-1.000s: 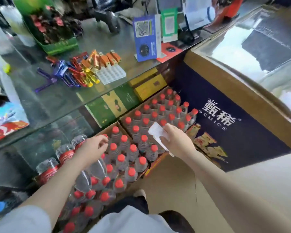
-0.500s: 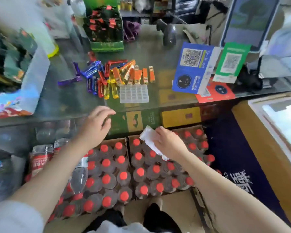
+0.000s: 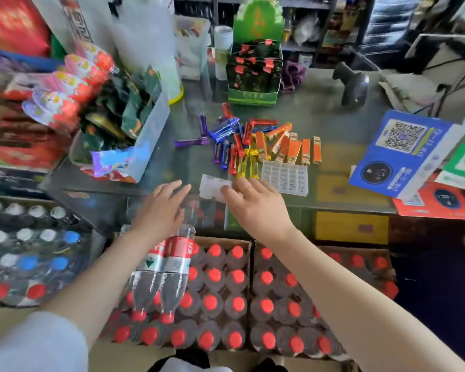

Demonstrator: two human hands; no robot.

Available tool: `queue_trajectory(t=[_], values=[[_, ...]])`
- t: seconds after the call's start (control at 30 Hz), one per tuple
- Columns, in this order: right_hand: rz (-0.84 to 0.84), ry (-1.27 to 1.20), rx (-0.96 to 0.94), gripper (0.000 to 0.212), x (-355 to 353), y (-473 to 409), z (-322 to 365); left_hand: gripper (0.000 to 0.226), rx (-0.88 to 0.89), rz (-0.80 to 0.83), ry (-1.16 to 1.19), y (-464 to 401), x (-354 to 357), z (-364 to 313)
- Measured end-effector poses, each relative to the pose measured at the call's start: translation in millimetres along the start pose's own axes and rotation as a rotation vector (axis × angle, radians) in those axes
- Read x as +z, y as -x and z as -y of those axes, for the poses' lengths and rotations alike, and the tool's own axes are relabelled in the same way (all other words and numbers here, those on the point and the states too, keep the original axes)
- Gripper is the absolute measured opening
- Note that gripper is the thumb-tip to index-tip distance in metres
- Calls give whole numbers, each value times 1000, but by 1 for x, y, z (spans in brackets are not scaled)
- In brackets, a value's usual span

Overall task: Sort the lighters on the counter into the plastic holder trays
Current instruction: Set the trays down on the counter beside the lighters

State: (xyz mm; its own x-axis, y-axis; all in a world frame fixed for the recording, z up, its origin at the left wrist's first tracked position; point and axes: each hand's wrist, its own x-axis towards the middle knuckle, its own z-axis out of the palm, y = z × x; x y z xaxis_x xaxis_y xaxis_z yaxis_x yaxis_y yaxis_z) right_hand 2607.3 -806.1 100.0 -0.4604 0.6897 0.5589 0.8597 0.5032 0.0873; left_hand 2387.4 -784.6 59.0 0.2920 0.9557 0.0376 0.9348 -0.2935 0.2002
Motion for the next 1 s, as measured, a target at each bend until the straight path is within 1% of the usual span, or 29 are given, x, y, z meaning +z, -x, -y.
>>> queue_trajectory(t=[0.1, 0.2, 0.27, 0.37, 0.4, 0.47, 0.53, 0.6, 0.67, 0.7, 0.77, 0.87, 0.93, 1.0], values=[[5, 108, -74, 30, 25, -7, 16, 74, 59, 32, 235, -7, -14, 31], [60, 94, -66, 37, 48, -16, 29, 91, 86, 136, 355, -12, -21, 56], [90, 62, -49, 31, 58, -20, 34, 99, 107, 206, 373, -15, -22, 64], [215, 3, -49, 36, 64, -23, 38, 96, 134, 195, 378, -21, -23, 69], [239, -26, -32, 33, 63, -25, 40, 95, 129, 178, 397, -23, -23, 69], [235, -107, 46, 24, 59, -29, 40, 97, 136, 151, 434, -25, -24, 65], [186, -162, 173, 24, 54, -39, 37, 101, 150, 140, 447, -27, -22, 62], [169, -249, 396, 22, 52, -55, 30, 103, 158, 121, 453, -31, -20, 58], [216, -331, 640, 20, 55, -73, 20, 102, 153, 92, 496, -38, -19, 54], [263, -340, 719, 20, 58, -82, 16, 101, 146, 88, 519, -42, -19, 53], [338, -302, 782, 21, 65, -96, 11, 102, 138, 106, 527, -50, -19, 51], [405, -251, 812, 19, 75, -108, 9, 101, 148, 133, 482, -57, -18, 51], [417, -226, 810, 17, 80, -113, 7, 98, 155, 140, 453, -56, -19, 52], [407, -221, 820, 19, 83, -118, 5, 96, 160, 144, 421, -52, -19, 54]])
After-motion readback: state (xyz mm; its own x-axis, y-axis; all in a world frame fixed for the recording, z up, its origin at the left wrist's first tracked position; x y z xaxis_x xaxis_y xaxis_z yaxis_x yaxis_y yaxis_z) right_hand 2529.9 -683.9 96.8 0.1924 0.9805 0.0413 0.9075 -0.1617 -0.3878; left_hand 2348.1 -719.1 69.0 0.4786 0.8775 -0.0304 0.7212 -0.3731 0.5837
